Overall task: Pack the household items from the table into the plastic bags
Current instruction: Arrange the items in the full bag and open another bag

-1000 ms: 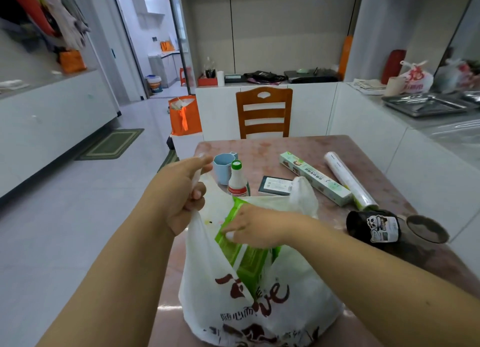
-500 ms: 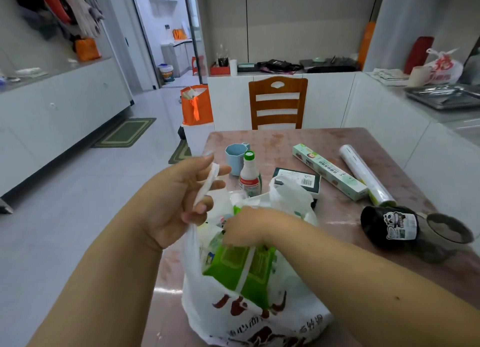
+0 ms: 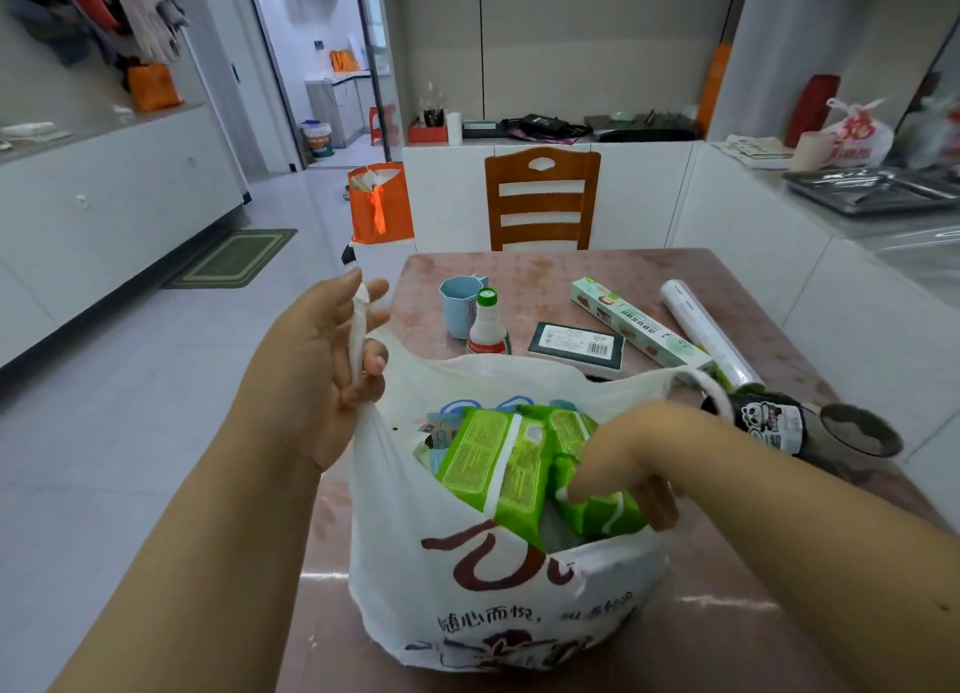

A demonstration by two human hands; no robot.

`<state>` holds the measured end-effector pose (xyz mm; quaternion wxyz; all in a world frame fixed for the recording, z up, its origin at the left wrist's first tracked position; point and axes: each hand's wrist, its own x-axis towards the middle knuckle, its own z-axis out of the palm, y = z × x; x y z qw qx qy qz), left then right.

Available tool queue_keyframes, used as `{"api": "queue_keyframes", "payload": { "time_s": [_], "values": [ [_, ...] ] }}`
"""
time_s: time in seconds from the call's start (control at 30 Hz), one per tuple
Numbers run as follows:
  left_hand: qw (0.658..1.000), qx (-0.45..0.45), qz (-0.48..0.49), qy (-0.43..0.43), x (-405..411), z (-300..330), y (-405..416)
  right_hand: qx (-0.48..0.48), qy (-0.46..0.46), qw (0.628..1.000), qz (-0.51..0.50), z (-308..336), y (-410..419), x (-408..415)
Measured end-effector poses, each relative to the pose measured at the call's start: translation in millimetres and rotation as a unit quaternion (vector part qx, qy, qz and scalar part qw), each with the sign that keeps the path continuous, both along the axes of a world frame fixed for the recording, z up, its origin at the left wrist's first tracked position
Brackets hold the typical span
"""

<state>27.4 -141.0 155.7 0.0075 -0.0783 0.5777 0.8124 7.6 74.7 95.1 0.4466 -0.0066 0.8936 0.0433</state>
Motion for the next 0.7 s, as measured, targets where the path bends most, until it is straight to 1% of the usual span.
{"api": "queue_keyframes", "payload": {
  "time_s": [0.07, 0.2, 0.23, 0.27, 0.33, 0.37, 0.4, 0.43, 0.5, 0.53, 0.6, 0.7],
  "values": [
    [1.0, -0.009, -0.014, -0.004, 3, 0, 1, -0.032, -0.007, 0.999, 0.012, 4, 4, 0],
    [0.997, -0.038, -0.059, -0.015, 9, 2, 6, -0.162, 0.012, 0.985, 0.057, 3, -16, 2],
    [0.996, -0.046, -0.069, -0.018, 10, 1, 5, -0.204, 0.024, 0.978, 0.041, 0, -21, 3],
    [0.995, -0.056, -0.078, -0.023, 12, 1, 5, -0.26, 0.028, 0.965, 0.001, 0, -24, 3],
    [0.992, -0.075, -0.093, -0.035, 16, 0, 2, -0.367, 0.009, 0.927, -0.07, 4, -29, 8],
    [0.991, -0.075, -0.1, -0.036, 17, 0, 0, -0.384, 0.005, 0.921, -0.066, 6, -30, 9],
    [0.991, -0.068, -0.107, -0.033, 18, 1, -1, -0.356, 0.036, 0.934, -0.021, 7, -32, 8],
    [0.992, -0.058, -0.11, -0.026, 19, 2, -3, -0.311, 0.086, 0.946, 0.029, 7, -37, 6],
    [0.993, -0.046, -0.105, -0.013, 20, 4, -5, -0.256, 0.193, 0.944, 0.079, -2, -48, 4],
    [0.994, -0.045, -0.098, -0.009, 22, 5, -5, -0.253, 0.215, 0.939, 0.089, -6, -53, 5],
    [0.995, -0.039, -0.087, 0.001, 24, 4, -6, -0.245, 0.218, 0.937, 0.123, -9, -60, 11],
    [0.996, -0.035, -0.085, 0.016, 26, 0, -8, -0.281, 0.226, 0.927, 0.1, -10, -68, 8]
  ]
}}
